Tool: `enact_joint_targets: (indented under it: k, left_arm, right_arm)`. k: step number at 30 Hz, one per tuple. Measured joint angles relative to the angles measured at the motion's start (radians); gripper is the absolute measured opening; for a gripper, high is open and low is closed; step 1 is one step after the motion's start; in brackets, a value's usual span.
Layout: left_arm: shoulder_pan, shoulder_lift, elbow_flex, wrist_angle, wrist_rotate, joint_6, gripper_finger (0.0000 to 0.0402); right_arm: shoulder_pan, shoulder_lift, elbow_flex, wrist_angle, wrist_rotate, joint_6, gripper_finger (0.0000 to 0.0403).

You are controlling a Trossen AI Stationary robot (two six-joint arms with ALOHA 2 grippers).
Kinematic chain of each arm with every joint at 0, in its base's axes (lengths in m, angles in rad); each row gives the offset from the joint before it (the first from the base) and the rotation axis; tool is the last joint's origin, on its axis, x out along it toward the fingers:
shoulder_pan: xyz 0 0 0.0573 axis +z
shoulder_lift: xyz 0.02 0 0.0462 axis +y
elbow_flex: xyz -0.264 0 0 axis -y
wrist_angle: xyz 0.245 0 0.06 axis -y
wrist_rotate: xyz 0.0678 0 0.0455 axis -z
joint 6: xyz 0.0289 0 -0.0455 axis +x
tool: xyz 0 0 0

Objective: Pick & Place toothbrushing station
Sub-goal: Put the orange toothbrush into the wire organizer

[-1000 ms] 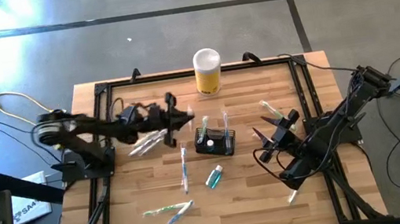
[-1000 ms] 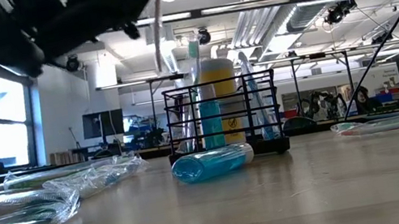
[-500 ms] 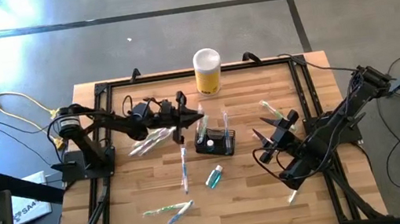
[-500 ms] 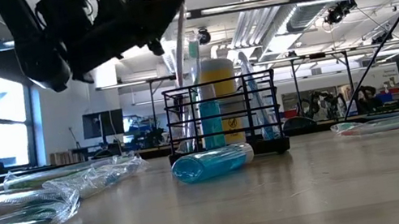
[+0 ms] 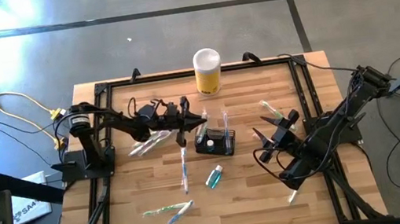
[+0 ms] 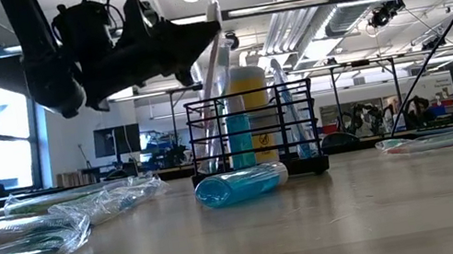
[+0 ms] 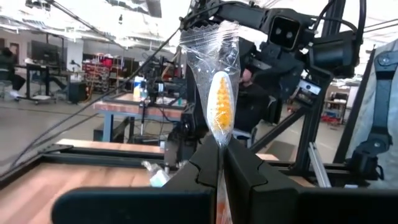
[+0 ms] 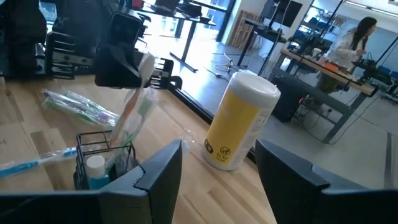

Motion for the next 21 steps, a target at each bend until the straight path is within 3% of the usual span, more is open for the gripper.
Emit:
enact_joint_targets:
  k: [9,21]
  left_arm:
    - [0.0,0.018,-0.042,0.027,0.003,-0.013,0.0002]
    - [-0.008,0.021,-0.008,0.031,0.019,-0.001,0.0002]
  right_arm:
    - [0.0,0.0,0.0,0.0,-0.022,-0.001,0.0195]
    - [0.0,0.0,0.0,0.009,-0.008,-0.001,0.0195]
